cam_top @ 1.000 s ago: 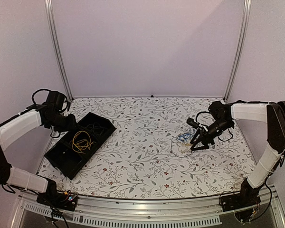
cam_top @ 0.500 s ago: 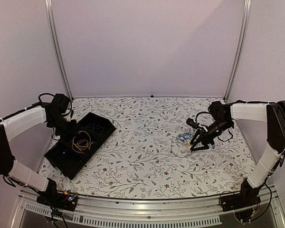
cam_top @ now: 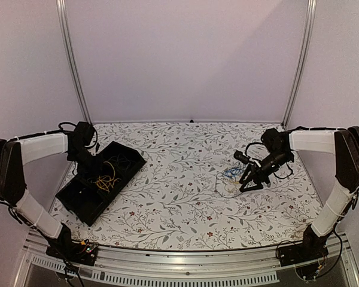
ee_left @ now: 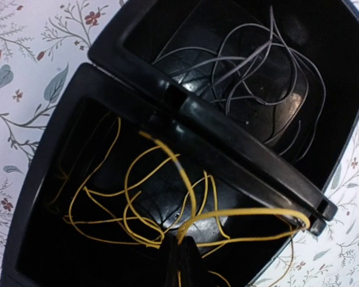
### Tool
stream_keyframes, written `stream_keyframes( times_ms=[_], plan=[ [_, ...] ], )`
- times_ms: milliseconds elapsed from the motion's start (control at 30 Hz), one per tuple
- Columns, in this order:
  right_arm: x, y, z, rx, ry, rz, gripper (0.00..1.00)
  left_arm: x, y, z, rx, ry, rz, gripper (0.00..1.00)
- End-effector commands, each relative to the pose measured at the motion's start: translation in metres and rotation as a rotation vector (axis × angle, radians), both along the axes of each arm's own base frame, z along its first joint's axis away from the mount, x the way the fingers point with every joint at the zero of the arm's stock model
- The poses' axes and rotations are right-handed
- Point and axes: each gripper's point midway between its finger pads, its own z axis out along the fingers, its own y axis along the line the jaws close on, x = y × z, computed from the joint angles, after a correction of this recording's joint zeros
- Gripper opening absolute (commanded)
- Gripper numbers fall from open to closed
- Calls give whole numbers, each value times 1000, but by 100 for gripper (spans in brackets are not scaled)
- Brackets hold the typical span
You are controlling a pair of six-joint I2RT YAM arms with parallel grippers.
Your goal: Untangle the cables
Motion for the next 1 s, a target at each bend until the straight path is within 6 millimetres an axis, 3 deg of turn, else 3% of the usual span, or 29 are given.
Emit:
stream_keyframes(
  times_ms=[0,200,433,500,667,867,967],
  plan=[
    [3,3,2,-4,-9,19,65,26,-15,-14,-66,-42,4,0],
    [3,3,3,-5,-17,18,65,18,-13,-39,-20,5,8,0],
    [1,4,-4,-21,2,30,64,3,1,-29,44,-15,13,0],
    [2,6,-1,-11,-2,33,63,7,2,-17,47,-38,14,0],
    [10,10,21,29,-91,27,62,26,2,29,46,-137,14,26],
    [57,-5,63,7,-304,-140,64,35,5,80,84,-247,-36,41],
    [74,-17,73,-33,-362,-216,65,37,0,103,78,-294,-101,48]
  ],
)
